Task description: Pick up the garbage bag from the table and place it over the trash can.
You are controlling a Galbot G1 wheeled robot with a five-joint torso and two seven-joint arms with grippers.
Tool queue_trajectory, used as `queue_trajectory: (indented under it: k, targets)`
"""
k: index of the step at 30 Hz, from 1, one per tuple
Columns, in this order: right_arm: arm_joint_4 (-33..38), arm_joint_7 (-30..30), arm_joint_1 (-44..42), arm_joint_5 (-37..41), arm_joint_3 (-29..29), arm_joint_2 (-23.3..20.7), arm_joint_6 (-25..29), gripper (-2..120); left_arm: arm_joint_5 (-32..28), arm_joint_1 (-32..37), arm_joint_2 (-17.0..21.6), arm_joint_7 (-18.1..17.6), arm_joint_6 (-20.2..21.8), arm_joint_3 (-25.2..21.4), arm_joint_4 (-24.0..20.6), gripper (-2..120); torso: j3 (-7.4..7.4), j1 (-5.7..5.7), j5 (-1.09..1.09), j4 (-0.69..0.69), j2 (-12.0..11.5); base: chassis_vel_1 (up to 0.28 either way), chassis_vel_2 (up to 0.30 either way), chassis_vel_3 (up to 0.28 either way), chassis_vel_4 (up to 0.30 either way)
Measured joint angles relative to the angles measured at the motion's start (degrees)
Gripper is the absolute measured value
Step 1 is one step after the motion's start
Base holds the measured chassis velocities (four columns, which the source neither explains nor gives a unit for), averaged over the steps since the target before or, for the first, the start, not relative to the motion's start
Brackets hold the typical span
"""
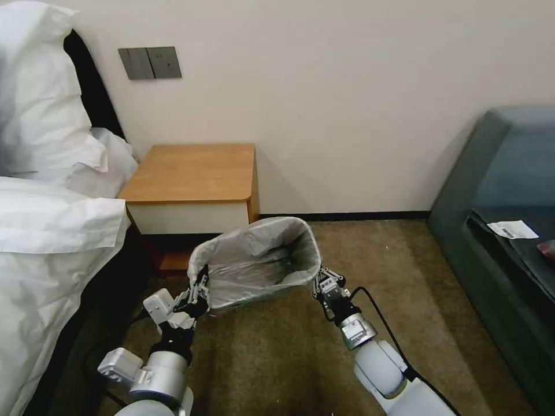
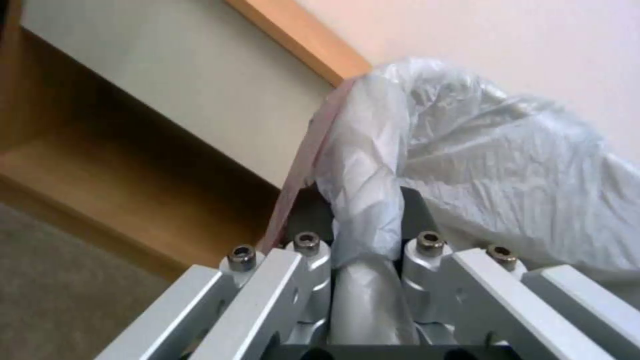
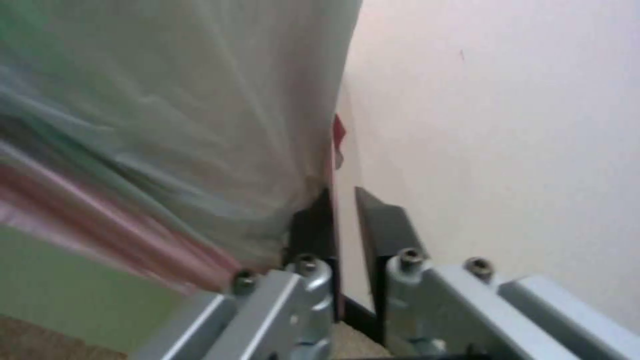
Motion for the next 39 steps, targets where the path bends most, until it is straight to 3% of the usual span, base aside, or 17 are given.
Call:
queue_trajectory:
  k: [9,11,14,18,21,24,27,33,35,39]
  targets:
    - [3.82,-0.22,-3.54,-0.72,2.54,0.01,0.36,48,-0.11,-2.26,0.21,-1.35,0.53,-2.27,1.75,9,0.0,0.0,0.0,0.0,0.0,0.0,0.0,0.0,0.0]
    - [4.34,-0.28,-3.95,-0.72,2.86,0.04,0.46,51,0.07,-2.61,0.23,-1.58,0.58,-2.28,2.11,9,0.0,0.0,0.0,0.0,0.0,0.0,0.0,0.0,0.0]
    - [6.58,-0.6,-5.74,-0.66,4.41,0.24,1.31,67,0.56,-3.84,0.48,-2.28,0.63,-2.3,3.53,9,0.0,0.0,0.0,0.0,0.0,0.0,0.0,0.0,0.0]
    - [8.45,-0.74,-7.11,-0.28,5.68,0.32,1.87,76,1.01,-4.57,0.64,-2.5,0.63,-2.3,4.61,9,0.0,0.0,0.0,0.0,0.0,0.0,0.0,0.0,0.0]
    - [11.11,-2.16,-8.98,3.21,7.28,0.14,3.37,91,1.36,-5.25,0.8,-3.11,0.55,-2.25,6.52,9,0.0,0.0,0.0,0.0,0.0,0.0,0.0,0.0,0.0]
    - [11.79,-3.09,-9.84,6.29,7.5,0.34,4.24,98,1.94,-5.24,0.78,-3.15,0.26,-2.16,7.24,9,0.0,0.0,0.0,0.0,0.0,0.0,0.0,0.0,0.0]
    - [12.55,-3.05,-10.1,8.53,7.87,1.29,5.38,100,4.24,-4.78,0.77,-2.8,-0.48,-1.79,7.86,9,0.0,0.0,0.01,0.0,0.0,0.0,0.0,0.0,0.0]
    - [18.16,-3.17,-8.01,7.54,7.21,1.25,7.96,99,16.76,-4.12,0.62,-1.58,-5.2,-0.48,10.89,9,0.0,0.0,0.0,0.0,0.0,0.0,0.0,0.0,0.0]
    - [20.02,-5.43,-7.77,5.06,5.26,-0.88,8.66,92,22.85,-3.92,0.62,-1.33,-7.13,0.44,11.37,9,0.0,0.0,0.0,0.01,0.0,0.0,0.0,0.0,0.0]
    - [21.46,-9.26,-7.49,2.05,3.38,-3.6,8.82,83,26.61,-4.15,1.0,-0.95,-8.03,0.97,11.75,9,0.0,0.0,0.01,0.01,0.0,0.0,0.0,0.0,0.0]
